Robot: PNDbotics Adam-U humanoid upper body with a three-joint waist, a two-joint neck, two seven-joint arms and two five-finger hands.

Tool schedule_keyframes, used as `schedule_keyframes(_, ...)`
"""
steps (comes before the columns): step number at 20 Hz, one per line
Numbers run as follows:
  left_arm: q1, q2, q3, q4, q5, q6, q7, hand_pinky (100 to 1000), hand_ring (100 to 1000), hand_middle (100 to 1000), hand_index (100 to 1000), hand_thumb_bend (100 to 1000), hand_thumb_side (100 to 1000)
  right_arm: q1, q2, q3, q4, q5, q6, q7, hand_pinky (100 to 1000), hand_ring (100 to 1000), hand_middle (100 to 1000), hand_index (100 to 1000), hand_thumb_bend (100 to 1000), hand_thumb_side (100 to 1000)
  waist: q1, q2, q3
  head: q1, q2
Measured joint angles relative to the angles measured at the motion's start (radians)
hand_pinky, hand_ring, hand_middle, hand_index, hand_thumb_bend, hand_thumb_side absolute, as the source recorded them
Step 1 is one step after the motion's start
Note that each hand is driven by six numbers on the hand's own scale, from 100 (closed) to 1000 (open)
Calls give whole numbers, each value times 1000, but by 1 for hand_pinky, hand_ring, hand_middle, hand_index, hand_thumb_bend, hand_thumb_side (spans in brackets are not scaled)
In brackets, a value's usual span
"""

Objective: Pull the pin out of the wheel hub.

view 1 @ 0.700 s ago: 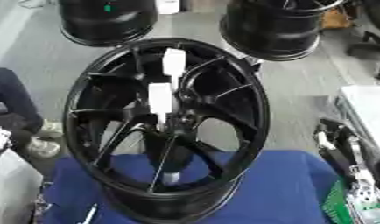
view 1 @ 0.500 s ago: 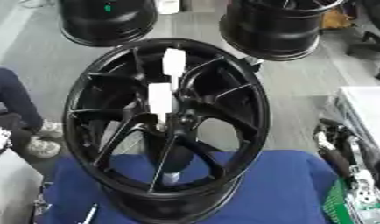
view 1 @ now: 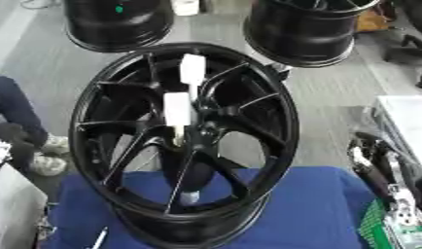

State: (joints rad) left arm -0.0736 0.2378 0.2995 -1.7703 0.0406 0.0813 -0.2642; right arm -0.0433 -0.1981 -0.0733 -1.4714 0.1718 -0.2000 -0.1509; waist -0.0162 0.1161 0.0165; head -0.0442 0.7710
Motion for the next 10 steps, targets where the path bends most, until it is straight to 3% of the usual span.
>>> schedule_keyframes(5, -116, 267, -39, 27, 43, -118, 28, 694, 594, 600, 709, 520, 481, 1, 0, 0, 0, 2, 0, 0, 701, 617, 607, 785, 100, 527, 14, -4, -17, 4, 0)
schedule_keyframes(10, -311, 552, -172, 161, 65, -264, -13, 713, 610, 616, 738, 549, 479, 6, -4, 4, 0, 8, 1, 5, 701, 617, 607, 785, 100, 521, 25, -11, -46, 16, 0)
